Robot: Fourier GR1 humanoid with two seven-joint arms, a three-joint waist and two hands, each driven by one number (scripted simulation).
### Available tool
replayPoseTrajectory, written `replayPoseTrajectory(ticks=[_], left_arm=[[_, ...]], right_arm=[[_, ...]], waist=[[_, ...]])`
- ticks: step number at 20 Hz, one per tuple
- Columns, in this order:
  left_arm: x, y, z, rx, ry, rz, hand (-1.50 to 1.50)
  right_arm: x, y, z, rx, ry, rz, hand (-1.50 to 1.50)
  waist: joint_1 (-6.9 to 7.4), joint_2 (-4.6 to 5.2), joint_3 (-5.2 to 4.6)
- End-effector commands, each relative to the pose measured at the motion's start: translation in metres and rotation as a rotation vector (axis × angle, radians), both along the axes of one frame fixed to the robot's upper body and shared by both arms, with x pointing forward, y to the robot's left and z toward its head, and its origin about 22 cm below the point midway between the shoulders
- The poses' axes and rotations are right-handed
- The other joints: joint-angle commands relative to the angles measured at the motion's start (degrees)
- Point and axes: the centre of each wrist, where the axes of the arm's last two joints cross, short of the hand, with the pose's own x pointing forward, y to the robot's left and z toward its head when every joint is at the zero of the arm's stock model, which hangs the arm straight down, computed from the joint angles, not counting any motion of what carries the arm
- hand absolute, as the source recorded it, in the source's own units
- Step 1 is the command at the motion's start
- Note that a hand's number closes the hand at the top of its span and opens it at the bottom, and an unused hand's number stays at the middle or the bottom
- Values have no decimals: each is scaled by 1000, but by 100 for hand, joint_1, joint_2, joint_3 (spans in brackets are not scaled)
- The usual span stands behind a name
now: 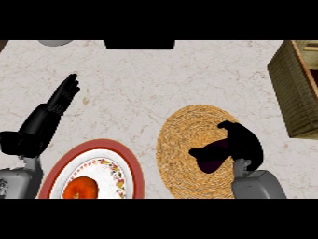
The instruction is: Pick the eggplant from the placemat and place it in the basket
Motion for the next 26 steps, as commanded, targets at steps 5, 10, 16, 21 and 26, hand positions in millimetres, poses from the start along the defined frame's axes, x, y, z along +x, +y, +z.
replayPoseTrajectory(ticks=[5, 10, 16, 21, 26], left_arm=[[2, -4, -11, 6, -6, 4, 0], [-9, -2, -15, -8, 5, -8, 0], [-9, 4, -4, 6, 9, 47, 0], [-12, 12, -11, 7, 23, 44, 0], [-2, 10, -5, 1, 8, 37, 0]], right_arm=[[-11, 6, -36, -42, 74, 55, 150], [-9, -2, -11, -120, 18, 257, 150], [-69, -23, 39, -90, -183, 823, 150], [-125, -60, 76, -55, -354, 861, 150], [-141, -95, 93, 183, -422, 764, 150]], waist=[[0, 40, 25], [1, 29, 24], [-255, -110, 26], [-275, -32, 27], [-236, 15, 30]])
